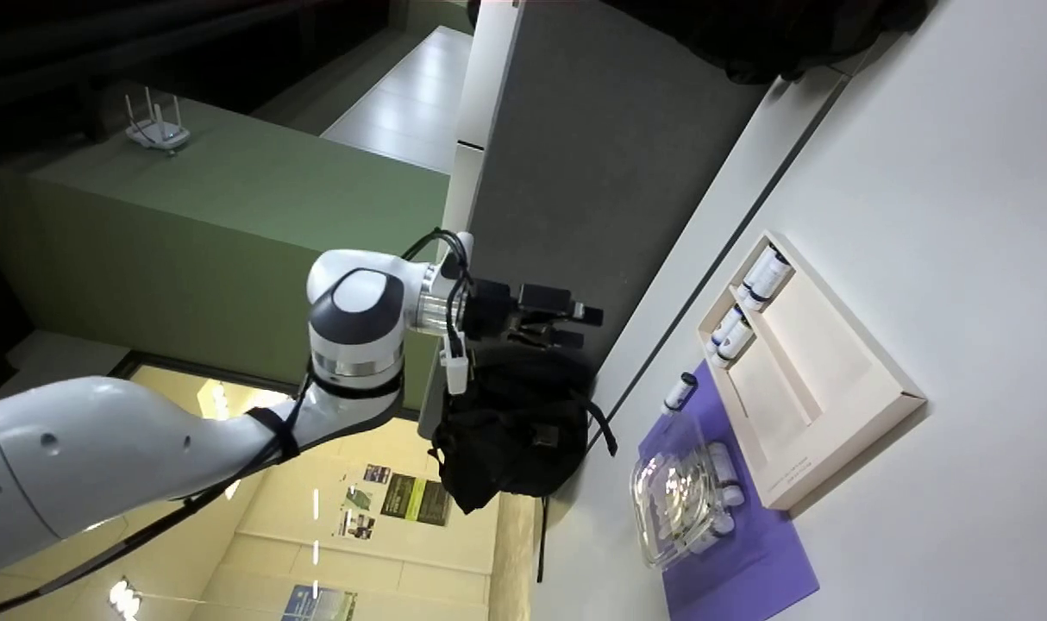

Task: Pick up the small bottle from the table and put it in the bottom compartment of the wooden tray.

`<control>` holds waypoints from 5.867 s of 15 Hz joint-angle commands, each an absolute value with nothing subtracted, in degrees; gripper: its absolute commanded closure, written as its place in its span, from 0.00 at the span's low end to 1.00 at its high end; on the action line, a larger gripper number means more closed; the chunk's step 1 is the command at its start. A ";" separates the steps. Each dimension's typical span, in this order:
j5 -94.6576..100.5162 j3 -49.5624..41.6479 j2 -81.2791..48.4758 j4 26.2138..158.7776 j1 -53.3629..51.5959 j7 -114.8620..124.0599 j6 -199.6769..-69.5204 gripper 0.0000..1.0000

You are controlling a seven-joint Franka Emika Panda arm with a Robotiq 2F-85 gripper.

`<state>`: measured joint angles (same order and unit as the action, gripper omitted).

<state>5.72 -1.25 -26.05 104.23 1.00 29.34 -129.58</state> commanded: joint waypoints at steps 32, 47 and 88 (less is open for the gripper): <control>-15.43 -3.08 -54.62 71.37 -4.76 49.91 -126.12 0.00; -17.91 -2.16 -60.56 70.66 -1.54 51.18 -117.17 0.46; -33.83 -2.96 -52.31 82.87 14.27 38.81 -112.76 0.88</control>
